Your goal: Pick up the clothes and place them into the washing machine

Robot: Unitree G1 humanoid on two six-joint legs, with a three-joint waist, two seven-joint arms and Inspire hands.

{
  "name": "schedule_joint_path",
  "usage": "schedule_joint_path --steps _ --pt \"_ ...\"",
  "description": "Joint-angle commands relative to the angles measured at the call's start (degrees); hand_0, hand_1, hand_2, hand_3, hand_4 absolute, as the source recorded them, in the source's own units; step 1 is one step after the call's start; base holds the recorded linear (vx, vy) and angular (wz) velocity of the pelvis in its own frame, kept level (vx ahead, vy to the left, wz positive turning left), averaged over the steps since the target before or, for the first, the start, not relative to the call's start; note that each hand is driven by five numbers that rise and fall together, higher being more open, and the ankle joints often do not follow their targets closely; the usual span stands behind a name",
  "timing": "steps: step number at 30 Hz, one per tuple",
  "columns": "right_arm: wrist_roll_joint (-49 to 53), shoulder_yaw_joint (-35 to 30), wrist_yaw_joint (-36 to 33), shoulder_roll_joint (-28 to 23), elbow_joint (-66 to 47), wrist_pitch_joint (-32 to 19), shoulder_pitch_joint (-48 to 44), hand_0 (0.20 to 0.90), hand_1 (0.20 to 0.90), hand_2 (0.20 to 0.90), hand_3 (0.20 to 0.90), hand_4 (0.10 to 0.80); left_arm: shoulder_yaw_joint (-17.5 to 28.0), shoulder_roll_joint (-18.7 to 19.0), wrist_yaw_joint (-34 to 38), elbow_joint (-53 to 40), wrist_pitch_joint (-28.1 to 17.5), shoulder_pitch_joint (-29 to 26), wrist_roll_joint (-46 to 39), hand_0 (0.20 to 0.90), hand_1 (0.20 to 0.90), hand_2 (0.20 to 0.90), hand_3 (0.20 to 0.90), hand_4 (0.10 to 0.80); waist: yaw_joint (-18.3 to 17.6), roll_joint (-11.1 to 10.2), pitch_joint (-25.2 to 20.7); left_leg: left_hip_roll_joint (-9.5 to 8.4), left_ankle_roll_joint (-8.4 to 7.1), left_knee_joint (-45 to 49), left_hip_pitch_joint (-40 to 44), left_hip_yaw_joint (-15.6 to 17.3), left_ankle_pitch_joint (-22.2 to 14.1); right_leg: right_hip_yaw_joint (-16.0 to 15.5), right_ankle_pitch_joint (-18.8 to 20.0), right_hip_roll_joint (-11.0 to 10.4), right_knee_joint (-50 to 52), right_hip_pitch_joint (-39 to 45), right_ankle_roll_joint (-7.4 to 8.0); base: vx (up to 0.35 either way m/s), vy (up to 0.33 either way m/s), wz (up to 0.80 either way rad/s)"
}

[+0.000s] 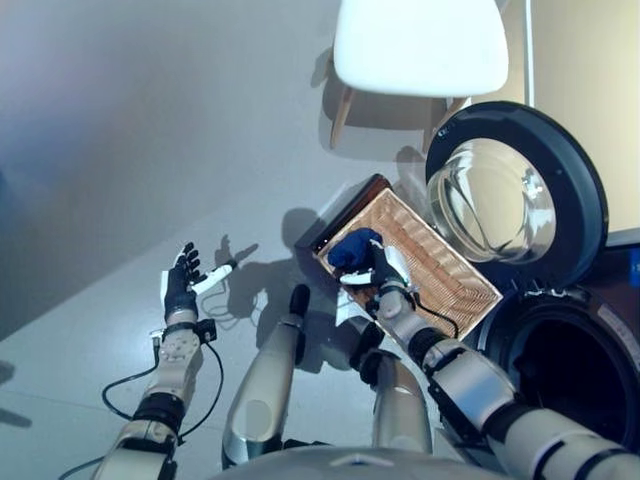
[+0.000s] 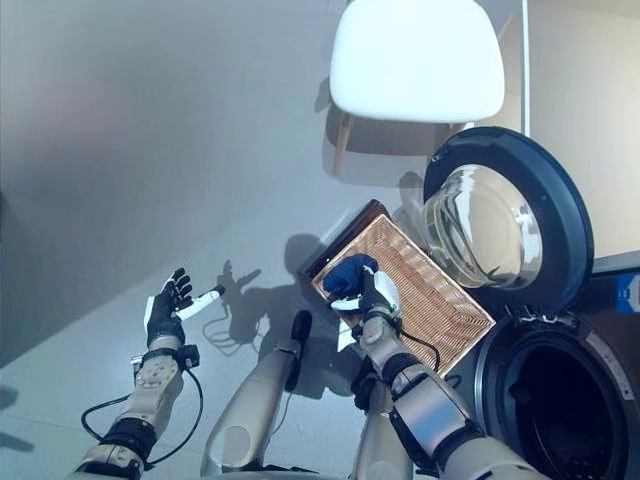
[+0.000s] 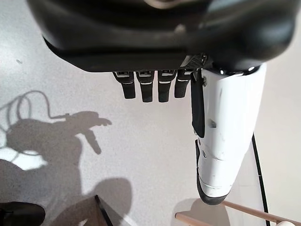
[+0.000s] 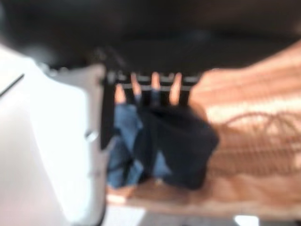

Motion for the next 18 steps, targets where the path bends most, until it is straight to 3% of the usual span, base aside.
schedule_joint_path --steps 1,8,9,10,11,12,18 --pt "-0.1 0.2 -2.5 -1.4 0.1 -1.7 -2.6 0.9 0.9 0.9 0.9 0.8 -1.3 3.0 1.8 -5.3 -4.0 -0.3 -0.6 0.9 0.9 0.9 0.9 0.8 2.1 1.4 -1.1 -2.17 -1.68 3.0 -2.8 1.9 -5.2 2.9 6.8 0.5 -1.1 -2.8 -1.43 -0.022 0.016 0.15" --pt "0.2 -0.7 -3.0 -2.5 0.7 -1.5 -3.6 0.9 0.9 0.9 0.9 0.8 -1.8 2.8 1.7 -5.9 -4.0 -0.5 -0.8 0.9 0.9 0.9 0.9 0.8 2.3 2.2 -0.8 -2.85 -1.48 5.0 -4.8 1.6 -5.7 2.9 5.8 -0.3 2.1 -5.0 -1.67 0.0 0.023 0.09" --pt "0.1 -0.6 -2.8 -2.6 0.8 -1.4 -3.6 0.84 0.84 0.84 0.84 0.757 -1.9 2.8 1.7 -6.2 -3.9 -0.4 -0.5 0.9 0.9 0.9 0.9 0.8 2.3 2.3 -0.8 -2.92 -1.44 5.1 -5.0 1.6 -5.8 2.9 5.7 -0.4 2.3 -5.1 -1.72 0.009 0.022 0.07" --pt "0.1 -0.6 -2.8 -2.6 0.8 -1.4 -3.6 0.59 0.59 0.59 0.59 0.578 -1.9 2.8 1.7 -6.2 -3.9 -0.4 -0.5 0.9 0.9 0.9 0.9 0.8 2.3 2.3 -0.9 -2.92 -1.44 5.1 -5.0 1.6 -5.8 2.9 5.7 -0.4 2.3 -5.1 -1.72 0.0 0.0 0.0" --pt "-0.2 -0.4 -2.8 -2.5 0.9 -1.2 -4.0 0.422 0.422 0.422 0.422 0.459 -1.8 2.8 1.6 -6.9 -3.8 0.0 -0.3 0.9 0.9 0.9 0.9 0.8 2.3 2.4 -1.1 -2.92 -1.43 4.8 -5.0 1.6 -5.8 2.9 5.6 -0.3 2.3 -5.3 -1.78 0.0 0.0 0.0" --pt "-0.2 -0.4 -2.8 -2.5 0.9 -1.2 -4.0 0.2 0.2 0.2 0.2 0.3 -1.7 2.8 1.6 -6.9 -3.7 0.0 -0.3 0.9 0.9 0.9 0.9 0.8 2.3 2.4 -1.1 -2.92 -1.43 4.8 -5.0 1.6 -5.8 2.9 5.6 -0.3 2.3 -5.3 -1.78 0.01 0.03 -0.04" --pt "-0.7 -0.2 -2.5 -2.2 1.6 -1.1 -4.5 0.2 0.2 0.2 0.2 0.3 -1.2 2.6 1.4 -7.7 -4.0 0.6 -0.5 0.9 0.9 0.9 0.9 0.8 2.3 2.3 -1.1 -2.77 -1.34 4.4 -4.6 1.8 -5.8 3.1 5.6 -0.2 1.9 -5.3 -1.82 0.004 0.016 -0.05"
